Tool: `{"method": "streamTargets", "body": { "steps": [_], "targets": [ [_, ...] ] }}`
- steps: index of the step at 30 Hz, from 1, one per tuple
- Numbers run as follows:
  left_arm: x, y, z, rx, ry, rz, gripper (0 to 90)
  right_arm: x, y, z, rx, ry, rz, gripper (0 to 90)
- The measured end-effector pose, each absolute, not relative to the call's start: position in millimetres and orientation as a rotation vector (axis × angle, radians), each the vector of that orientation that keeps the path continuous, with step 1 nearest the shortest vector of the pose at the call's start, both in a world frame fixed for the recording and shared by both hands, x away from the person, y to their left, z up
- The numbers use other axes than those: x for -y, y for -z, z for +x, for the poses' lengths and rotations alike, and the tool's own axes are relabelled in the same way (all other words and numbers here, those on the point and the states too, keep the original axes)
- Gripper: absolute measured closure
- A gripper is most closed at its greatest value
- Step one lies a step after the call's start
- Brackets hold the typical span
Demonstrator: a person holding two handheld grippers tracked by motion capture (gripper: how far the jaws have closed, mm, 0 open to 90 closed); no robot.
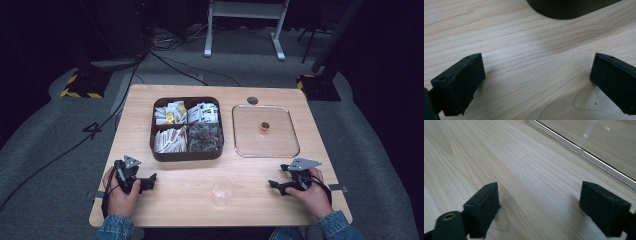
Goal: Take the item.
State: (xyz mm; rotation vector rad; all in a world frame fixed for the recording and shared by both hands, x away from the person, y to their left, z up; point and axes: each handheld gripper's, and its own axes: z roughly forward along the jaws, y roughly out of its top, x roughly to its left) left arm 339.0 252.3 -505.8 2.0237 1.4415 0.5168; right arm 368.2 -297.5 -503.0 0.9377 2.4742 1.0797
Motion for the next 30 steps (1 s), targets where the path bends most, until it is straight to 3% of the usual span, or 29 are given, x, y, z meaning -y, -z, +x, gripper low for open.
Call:
{"method": "streamTargets", "body": {
  "steps": [1,12,30],
  "targets": [
    [-252,506,339,-1.442,-0.517,2.024,0.1,297,502,369,-2.477,-1.083,0.935,24.0],
    [-253,506,340,-1.436,-0.519,2.027,0.1,274,478,376,-2.543,-1.232,0.893,34.4],
    [-256,506,341,-1.392,-0.497,2.05,0.1,211,415,419,-2.549,-1.345,0.706,34.2]
  ]
}}
